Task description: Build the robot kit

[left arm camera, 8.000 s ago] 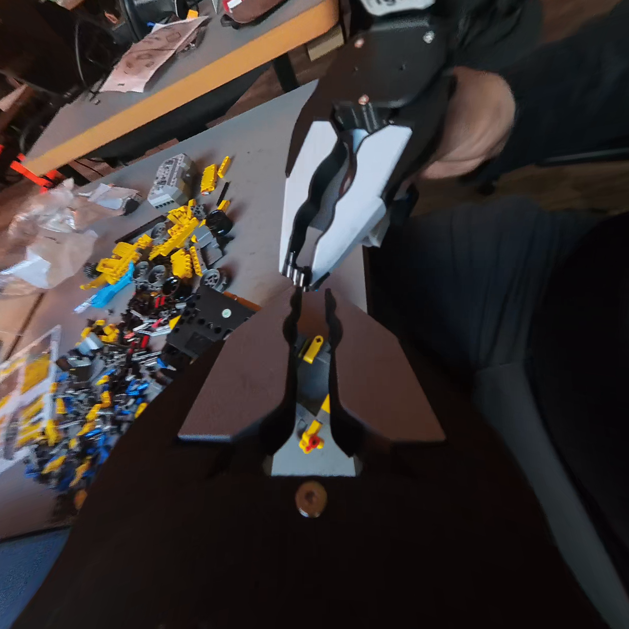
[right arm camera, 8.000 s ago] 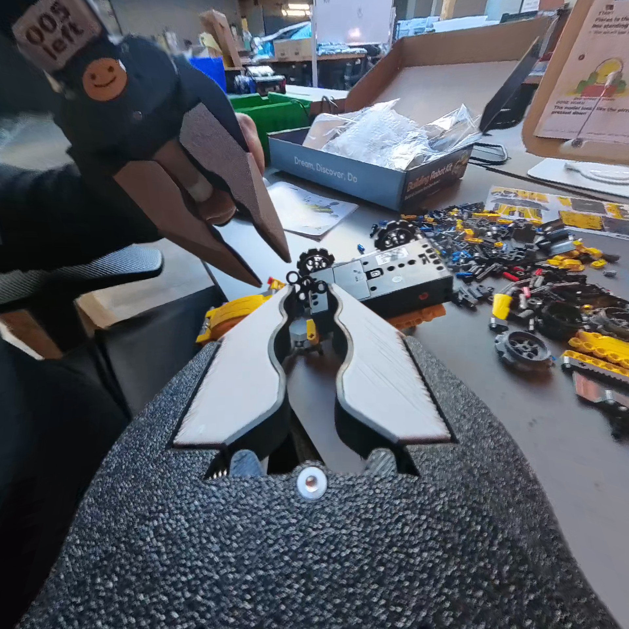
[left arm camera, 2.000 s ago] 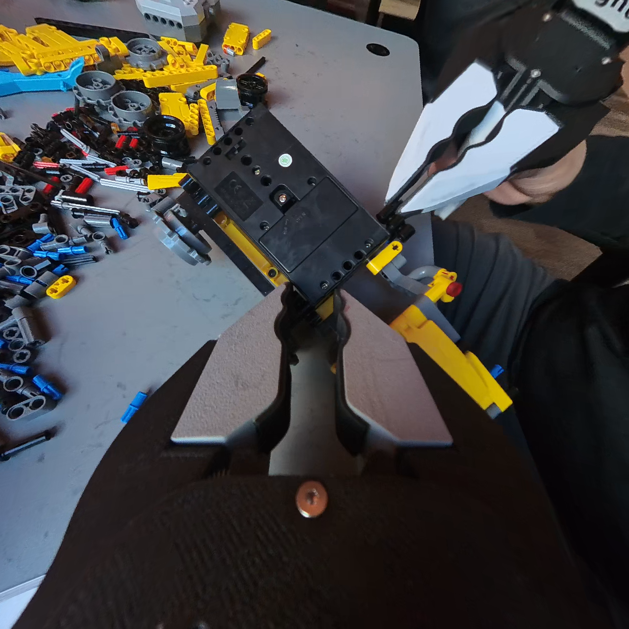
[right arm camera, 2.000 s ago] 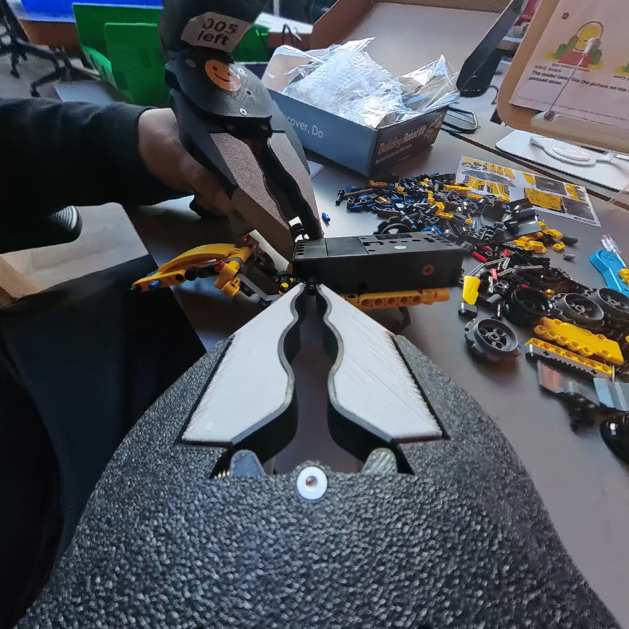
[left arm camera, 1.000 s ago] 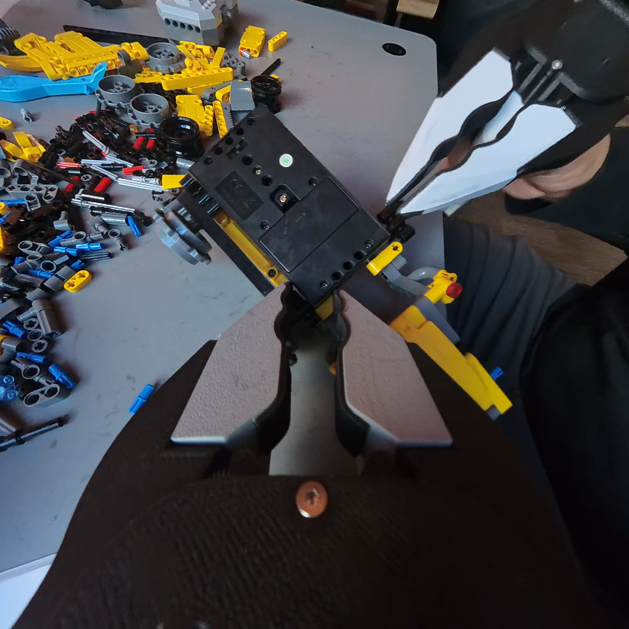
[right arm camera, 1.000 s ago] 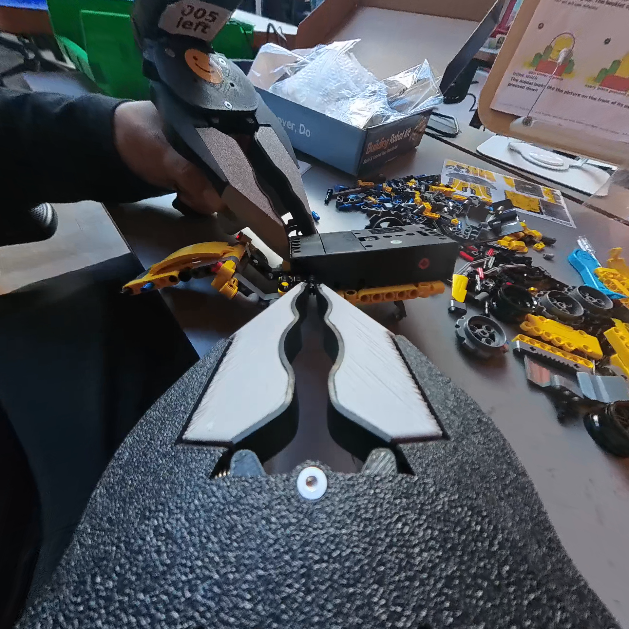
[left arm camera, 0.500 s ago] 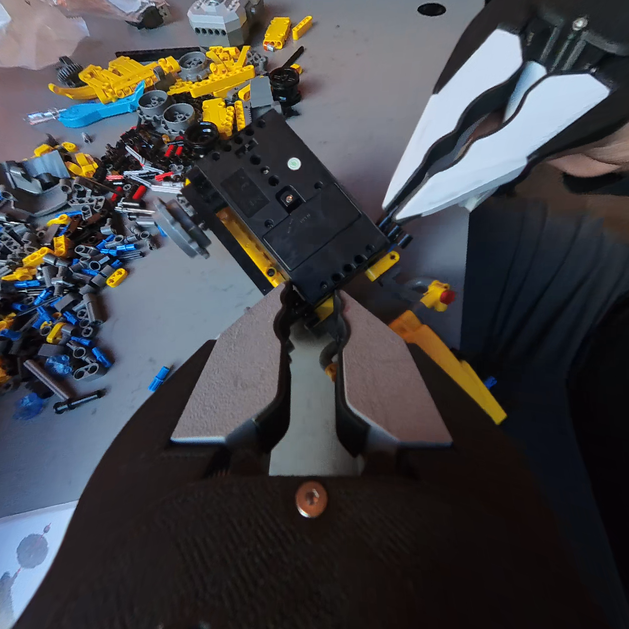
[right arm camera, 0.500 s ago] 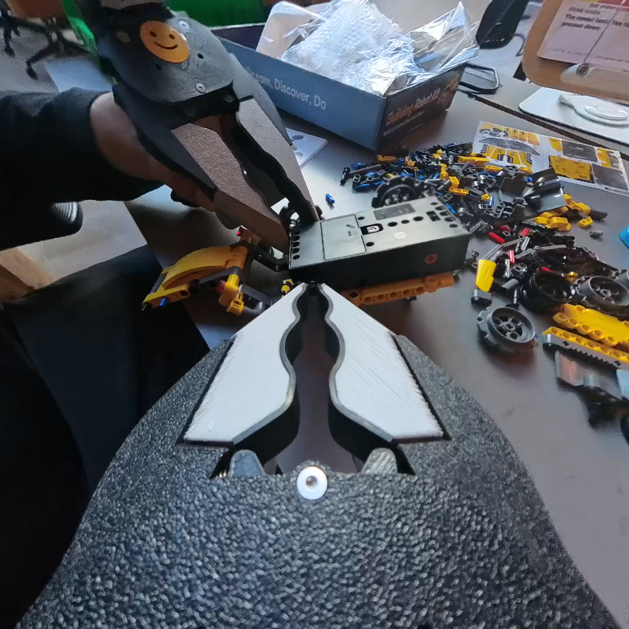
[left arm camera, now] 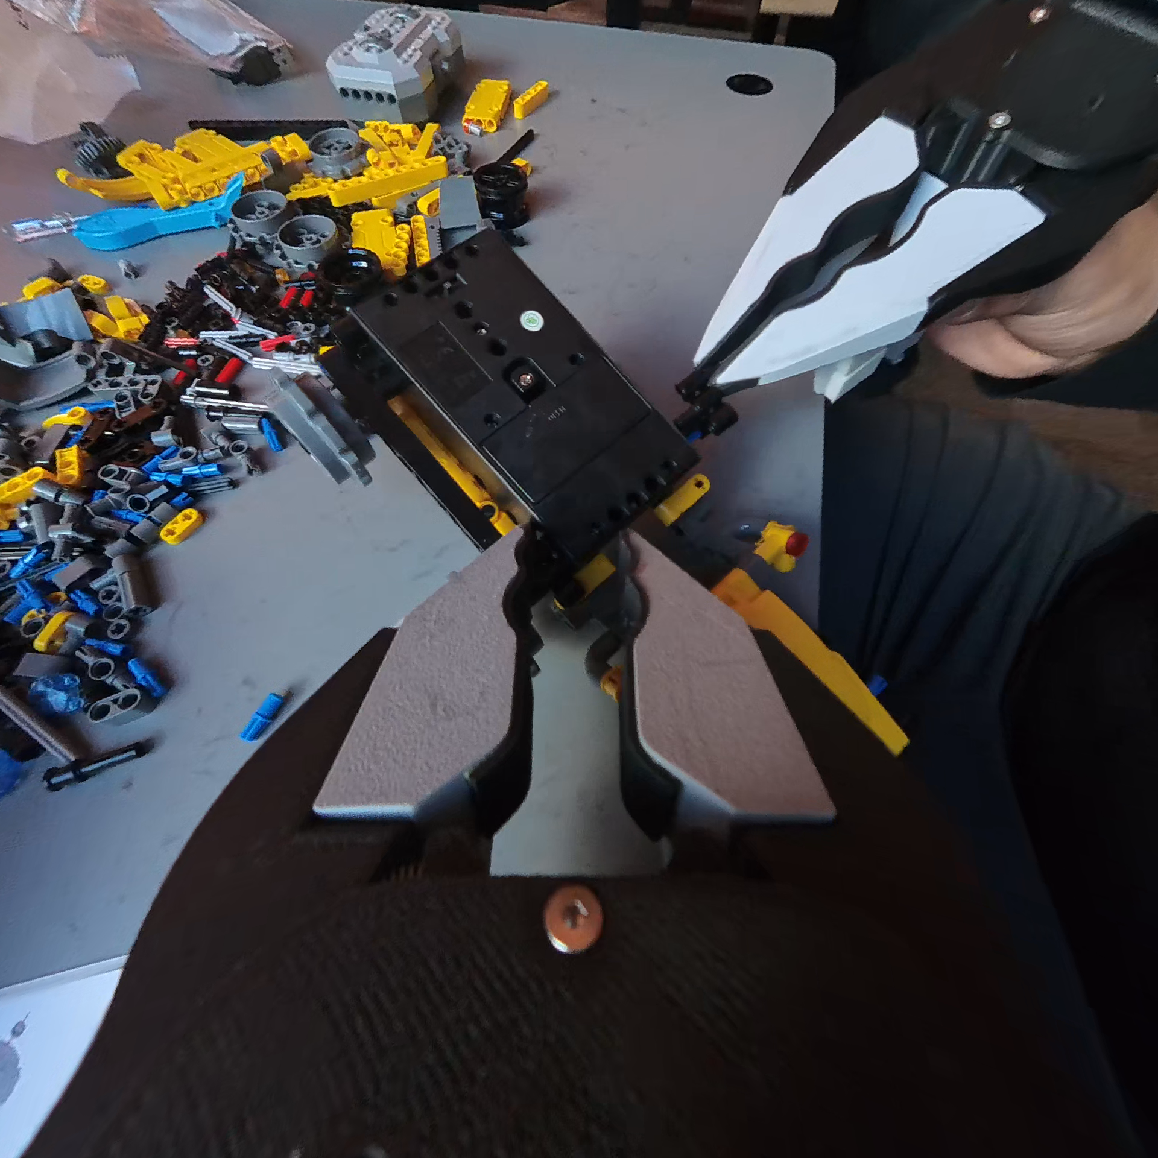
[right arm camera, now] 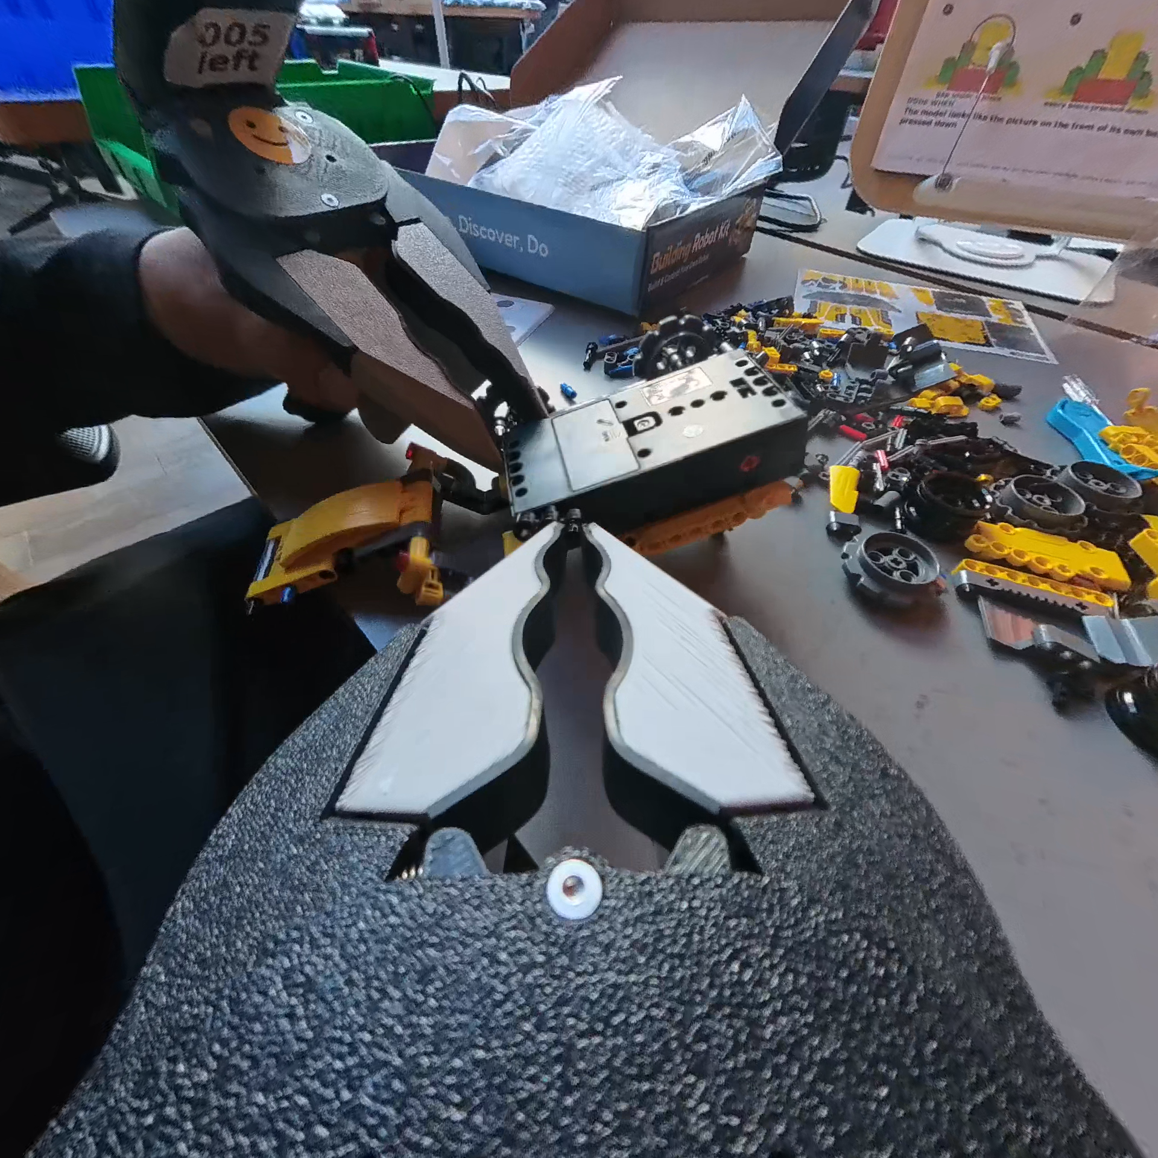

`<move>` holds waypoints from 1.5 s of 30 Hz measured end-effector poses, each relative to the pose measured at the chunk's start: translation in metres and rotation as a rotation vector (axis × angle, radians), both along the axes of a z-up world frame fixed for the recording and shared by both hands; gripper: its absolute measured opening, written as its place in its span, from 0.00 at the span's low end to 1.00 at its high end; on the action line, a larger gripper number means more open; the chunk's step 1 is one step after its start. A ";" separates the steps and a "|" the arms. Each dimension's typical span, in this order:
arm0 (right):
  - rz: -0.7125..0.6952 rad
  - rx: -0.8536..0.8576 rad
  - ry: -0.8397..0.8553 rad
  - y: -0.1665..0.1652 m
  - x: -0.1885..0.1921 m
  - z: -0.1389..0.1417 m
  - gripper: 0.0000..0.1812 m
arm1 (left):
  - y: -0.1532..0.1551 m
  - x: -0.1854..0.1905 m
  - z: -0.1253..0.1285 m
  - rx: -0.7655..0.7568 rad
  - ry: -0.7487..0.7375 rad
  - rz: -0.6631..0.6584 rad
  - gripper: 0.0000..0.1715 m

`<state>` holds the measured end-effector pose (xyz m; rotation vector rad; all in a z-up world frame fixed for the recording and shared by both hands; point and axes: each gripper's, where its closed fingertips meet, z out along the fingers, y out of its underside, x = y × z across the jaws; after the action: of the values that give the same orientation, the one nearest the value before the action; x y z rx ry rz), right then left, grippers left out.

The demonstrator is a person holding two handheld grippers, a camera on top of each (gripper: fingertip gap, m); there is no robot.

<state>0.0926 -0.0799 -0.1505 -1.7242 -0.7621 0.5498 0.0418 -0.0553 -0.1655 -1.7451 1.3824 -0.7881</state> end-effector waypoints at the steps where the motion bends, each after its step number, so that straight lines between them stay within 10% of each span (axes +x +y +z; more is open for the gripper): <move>1: 0.001 -0.003 -0.004 0.000 0.001 -0.001 0.02 | -0.001 0.000 0.000 0.007 0.007 -0.002 0.13; 9: 0.073 0.049 0.004 -0.013 0.001 0.006 0.02 | -0.007 -0.006 0.018 0.050 0.109 0.031 0.25; 18: 0.213 0.028 0.189 -0.031 -0.008 0.031 0.02 | -0.058 0.030 0.024 0.255 0.157 -0.220 0.11; 45: 0.319 0.081 -0.122 -0.046 -0.027 -0.003 0.13 | -0.070 0.028 0.002 0.292 0.215 -0.333 0.01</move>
<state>0.0660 -0.1262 -0.1534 -1.5813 -1.1422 0.6237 0.0694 -0.1254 -0.1639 -1.4222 1.8639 -0.5442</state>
